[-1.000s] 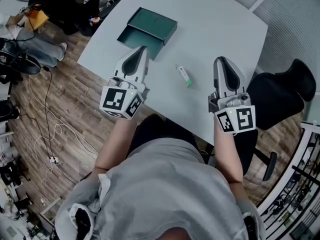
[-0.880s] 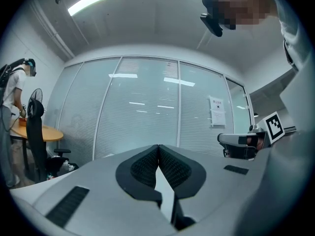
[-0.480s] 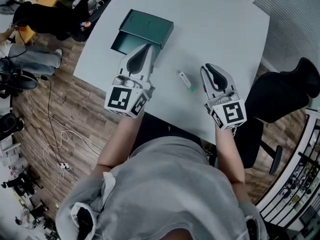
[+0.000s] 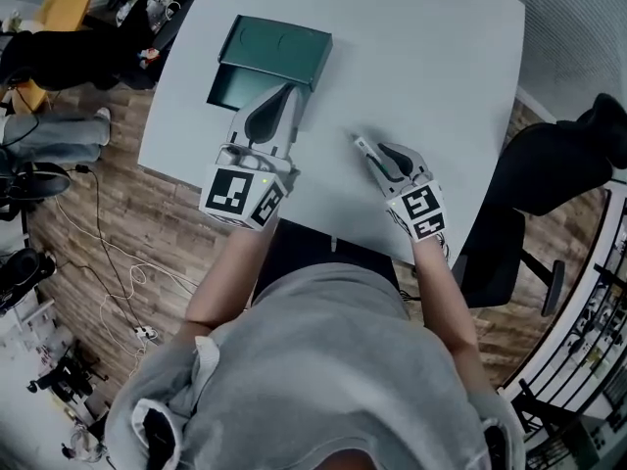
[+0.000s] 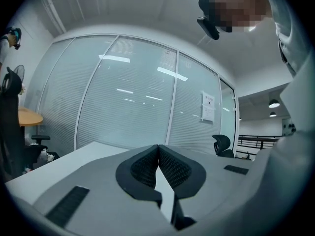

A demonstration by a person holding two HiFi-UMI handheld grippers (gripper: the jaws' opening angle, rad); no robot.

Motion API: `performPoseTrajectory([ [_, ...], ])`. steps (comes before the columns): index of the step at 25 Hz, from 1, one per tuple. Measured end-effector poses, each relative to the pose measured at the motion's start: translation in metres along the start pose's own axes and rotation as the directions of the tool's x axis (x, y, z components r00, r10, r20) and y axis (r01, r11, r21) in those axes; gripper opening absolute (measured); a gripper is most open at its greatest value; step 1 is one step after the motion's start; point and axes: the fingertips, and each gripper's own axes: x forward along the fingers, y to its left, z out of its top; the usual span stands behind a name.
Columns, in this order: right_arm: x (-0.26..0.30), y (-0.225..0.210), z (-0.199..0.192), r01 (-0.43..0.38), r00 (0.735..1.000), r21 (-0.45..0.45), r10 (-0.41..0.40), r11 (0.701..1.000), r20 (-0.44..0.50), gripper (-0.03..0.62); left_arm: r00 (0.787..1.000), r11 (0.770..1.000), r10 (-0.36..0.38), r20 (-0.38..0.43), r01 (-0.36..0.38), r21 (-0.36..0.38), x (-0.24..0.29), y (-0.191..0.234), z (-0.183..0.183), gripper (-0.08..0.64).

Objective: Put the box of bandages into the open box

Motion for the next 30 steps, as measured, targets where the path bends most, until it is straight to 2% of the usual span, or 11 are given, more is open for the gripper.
performPoseTrajectory([
  [2,0.011,0.001,-0.015,-0.009,0.999,0.007,0.010,1.000,-0.050,0.162,1.000,1.000,-0.006,-0.007,0.006,-0.001,0.001,0.005,-0.003,0.018],
  [13,0.038,-0.001,-0.055,0.018,0.972,-0.059,-0.032,0.998,-0.232,0.163,1.000,1.000,0.000,-0.031,0.000,-0.008,0.003,0.021,-0.009,0.018],
  [15,0.039,-0.001,-0.060,0.013,0.969,-0.043,-0.023,0.999,-0.246,0.122,1.000,1.000,0.001,-0.028,-0.001,-0.008,0.004,0.021,-0.010,0.018],
  [22,0.032,-0.005,-0.044,0.035,0.980,-0.011,-0.036,0.999,-0.194,0.116,1.000,1.000,0.003,-0.014,-0.003,-0.003,0.000,0.024,-0.003,0.018],
  [27,0.018,-0.021,-0.017,0.093,0.990,0.020,-0.091,0.995,-0.103,0.115,1.000,1.000,-0.010,0.001,0.010,-0.005,0.002,0.017,0.002,0.018],
  [30,0.004,-0.033,0.006,0.153,0.988,0.027,-0.152,0.988,-0.034,0.115,1.000,1.000,-0.022,0.016,0.022,0.003,0.004,0.012,0.008,0.018],
])
